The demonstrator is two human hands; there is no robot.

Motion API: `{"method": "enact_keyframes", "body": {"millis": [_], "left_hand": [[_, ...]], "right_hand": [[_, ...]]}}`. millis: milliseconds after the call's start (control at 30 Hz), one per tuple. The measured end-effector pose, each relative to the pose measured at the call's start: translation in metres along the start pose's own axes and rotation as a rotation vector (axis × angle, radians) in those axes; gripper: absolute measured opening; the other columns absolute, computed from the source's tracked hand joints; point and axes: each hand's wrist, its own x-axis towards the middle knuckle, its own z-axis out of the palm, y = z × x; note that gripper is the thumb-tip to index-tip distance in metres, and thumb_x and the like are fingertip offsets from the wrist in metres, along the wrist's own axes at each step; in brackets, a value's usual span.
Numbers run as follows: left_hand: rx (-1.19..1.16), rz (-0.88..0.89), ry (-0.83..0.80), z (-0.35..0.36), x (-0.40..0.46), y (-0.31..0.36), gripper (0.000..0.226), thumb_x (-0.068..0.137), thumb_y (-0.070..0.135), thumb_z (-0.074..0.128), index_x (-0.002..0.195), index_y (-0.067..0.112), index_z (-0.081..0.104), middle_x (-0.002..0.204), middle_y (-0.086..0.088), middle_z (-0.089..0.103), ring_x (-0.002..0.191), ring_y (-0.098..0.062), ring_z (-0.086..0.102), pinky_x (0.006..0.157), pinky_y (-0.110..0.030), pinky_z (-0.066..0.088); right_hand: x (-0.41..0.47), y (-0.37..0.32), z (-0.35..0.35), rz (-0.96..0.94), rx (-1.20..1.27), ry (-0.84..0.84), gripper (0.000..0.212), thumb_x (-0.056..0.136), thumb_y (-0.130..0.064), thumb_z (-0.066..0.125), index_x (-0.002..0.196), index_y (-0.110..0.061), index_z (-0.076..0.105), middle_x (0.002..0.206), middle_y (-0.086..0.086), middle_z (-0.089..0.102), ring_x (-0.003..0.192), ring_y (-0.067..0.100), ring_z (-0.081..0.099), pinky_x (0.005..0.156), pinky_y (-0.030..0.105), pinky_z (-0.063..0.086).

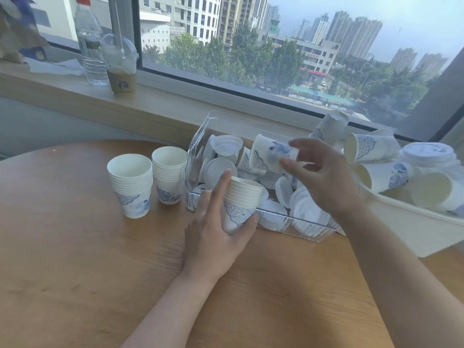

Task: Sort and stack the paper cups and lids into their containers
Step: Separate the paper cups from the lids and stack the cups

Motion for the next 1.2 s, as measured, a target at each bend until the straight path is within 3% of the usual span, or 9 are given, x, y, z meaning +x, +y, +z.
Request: {"method": "enact_keyframes", "body": {"millis": [233,367,467,567,667,733,800,1000,1200], "left_hand": [[-0.008,-0.007,0.028,0.002,0.001,-0.004,0.091,0.085,0.073,0.064,0.163,0.047,0.026,0.133,0.012,0.058,0.104,0.008,0.048,0.083,-0.029,0.051],[-0.012,0.011,0.030,0.003,0.001,-0.003,0.092,0.085,0.071,0.067,0.163,0.053,0.021,0.137,0.014,0.056,0.117,0.008,0.051,0.091,-0.022,0.045],[-0.003,0.021,0.025,0.005,0.001,-0.003,0.096,0.083,0.067,0.071,0.163,0.054,0.020,0.136,0.017,0.055,0.124,0.003,0.052,0.091,-0.021,0.045],[-0.010,0.028,0.032,0.006,0.000,-0.003,0.097,0.082,0.063,0.073,0.164,0.049,0.023,0.136,0.015,0.056,0.124,0.005,0.050,0.093,-0.018,0.044],[0.004,0.040,0.033,0.006,0.000,-0.003,0.098,0.081,0.059,0.076,0.164,0.046,0.025,0.137,0.014,0.056,0.127,0.005,0.050,0.095,-0.020,0.045],[0.022,0.061,0.027,0.005,-0.001,-0.003,0.099,0.081,0.059,0.077,0.165,0.046,0.025,0.137,0.014,0.057,0.125,0.001,0.055,0.094,-0.027,0.052],[0.042,0.092,0.023,0.003,-0.002,-0.002,0.099,0.081,0.057,0.078,0.164,0.046,0.026,0.133,0.015,0.057,0.120,-0.004,0.059,0.091,-0.032,0.057],[0.103,0.132,-0.006,-0.001,-0.004,-0.004,0.099,0.079,0.050,0.079,0.164,0.042,0.029,0.128,0.016,0.056,0.114,-0.004,0.059,0.088,-0.031,0.058],[0.120,0.151,-0.010,-0.008,-0.005,-0.003,0.097,0.080,0.049,0.079,0.164,0.039,0.031,0.130,0.012,0.058,0.119,-0.007,0.060,0.094,-0.039,0.058]], "right_hand": [[-0.021,-0.013,0.037,0.111,0.355,-0.033,0.029,0.091,-0.021,0.081,0.116,-0.014,0.069,0.110,0.003,0.077,0.098,0.027,0.075,0.080,0.034,0.063],[-0.028,-0.014,0.050,0.185,0.515,0.063,0.023,0.092,-0.018,0.079,0.111,-0.012,0.067,0.100,-0.002,0.077,0.088,0.010,0.071,0.077,0.021,0.056],[-0.035,-0.012,0.062,0.230,0.584,0.103,0.029,0.094,-0.025,0.079,0.116,-0.012,0.067,0.116,0.013,0.074,0.095,0.015,0.071,0.086,0.029,0.057],[-0.041,-0.011,0.075,0.219,0.646,0.092,0.038,0.090,-0.029,0.079,0.119,-0.011,0.065,0.121,0.014,0.072,0.096,0.013,0.073,0.081,0.022,0.055],[-0.048,-0.007,0.084,0.173,0.600,0.083,0.047,0.089,-0.033,0.077,0.133,-0.027,0.060,0.123,0.017,0.068,0.108,0.021,0.072,0.089,0.033,0.058],[-0.052,-0.002,0.086,0.105,0.495,0.076,0.057,0.092,-0.036,0.073,0.144,-0.045,0.050,0.122,0.012,0.066,0.113,0.026,0.068,0.099,0.048,0.056],[-0.053,0.002,0.085,0.042,0.442,0.065,0.067,0.094,-0.036,0.069,0.152,-0.051,0.040,0.116,0.004,0.067,0.111,0.025,0.066,0.103,0.052,0.053],[-0.059,0.012,0.086,-0.025,0.357,0.087,0.058,0.097,-0.046,0.059,0.153,-0.046,0.045,0.113,-0.013,0.068,0.110,0.017,0.064,0.100,0.037,0.050],[-0.060,0.018,0.090,-0.065,0.371,0.084,0.067,0.098,-0.028,0.063,0.158,-0.042,0.035,0.104,-0.014,0.063,0.101,0.015,0.061,0.095,0.029,0.049]]}}
